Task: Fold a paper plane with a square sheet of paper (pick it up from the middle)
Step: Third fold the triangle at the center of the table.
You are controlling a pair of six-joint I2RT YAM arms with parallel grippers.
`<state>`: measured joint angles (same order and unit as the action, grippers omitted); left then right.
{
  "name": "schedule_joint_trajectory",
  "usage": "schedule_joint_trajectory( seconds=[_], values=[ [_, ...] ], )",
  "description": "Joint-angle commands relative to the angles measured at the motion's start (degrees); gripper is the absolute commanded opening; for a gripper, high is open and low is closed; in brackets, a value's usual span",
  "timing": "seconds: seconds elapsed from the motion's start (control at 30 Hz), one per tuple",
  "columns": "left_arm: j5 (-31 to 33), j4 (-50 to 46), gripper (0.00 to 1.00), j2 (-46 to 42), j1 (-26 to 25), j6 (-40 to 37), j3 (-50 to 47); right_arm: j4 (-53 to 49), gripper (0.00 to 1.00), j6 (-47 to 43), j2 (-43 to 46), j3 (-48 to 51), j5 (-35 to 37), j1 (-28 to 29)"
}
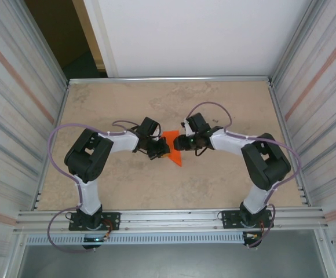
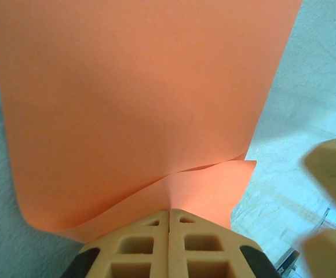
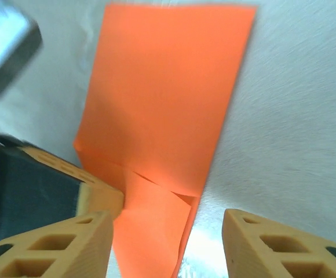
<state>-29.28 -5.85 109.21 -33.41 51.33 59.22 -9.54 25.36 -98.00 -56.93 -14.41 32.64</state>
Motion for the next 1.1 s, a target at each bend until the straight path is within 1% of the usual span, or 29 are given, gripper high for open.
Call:
schedule_joint_trajectory(
  seconds=[0.0, 0.1, 0.23, 0.27, 0.33, 0.4, 0.6, 0.73, 0.8, 0.87, 1.07],
  values=[
    [4.4, -4.8, 0.02, 3.2, -0.1, 0.5, -2.4, -2.7, 0.56, 3.2, 6.3, -0.9, 2.1, -1.0],
    [4.6, -4.4, 0.01, 3.7, -0.2, 0.9, -2.0, -4.9, 0.56, 3.6, 9.0, -0.6, 2.3, -1.4],
    [4.6, -4.4, 0.02, 4.4, -0.1, 1.6, -0.8, -6.3, 0.49, 6.1, 10.7, 0.4, -2.5, -1.4],
    [4.6, -4.5, 0.02, 4.6, -0.2, 1.7, -0.5, -6.2, 0.46, 6.9, 10.6, 0.8, -4.1, -1.4],
    [4.9, -4.9, 0.02, 4.7, -0.1, 2.0, -0.2, -5.7, 0.36, 7.7, 9.5, 1.4, -7.6, -0.8],
    [5.1, -4.9, 0.02, 4.7, -0.2, 2.2, -0.2, -6.6, 0.27, 8.1, 7.4, 1.0, -8.6, 0.6],
    [5.6, -5.3, 0.02, 4.6, -0.2, 2.2, -1.1, -5.8, 0.12, 9.0, 1.1, -0.3, -9.7, 4.5],
    [5.7, -5.2, 0.02, 4.6, -0.1, 2.2, -1.6, -5.0, 0.07, 8.9, -2.7, -1.6, -11.1, 5.3],
    [5.6, -5.0, 0.01, 4.6, -0.2, 2.2, -1.7, -5.0, 0.04, 8.3, -3.9, -2.0, -10.1, 5.7],
    [5.4, -4.7, 0.01, 4.6, -0.1, 2.2, -1.8, -5.1, 0.04, 7.4, -4.5, -2.0, -8.6, 6.2],
    [5.2, -4.7, 0.01, 4.6, -0.2, 2.0, -1.7, -4.9, 0.03, 6.7, -6.2, -2.4, -8.0, 6.1]
  ],
)
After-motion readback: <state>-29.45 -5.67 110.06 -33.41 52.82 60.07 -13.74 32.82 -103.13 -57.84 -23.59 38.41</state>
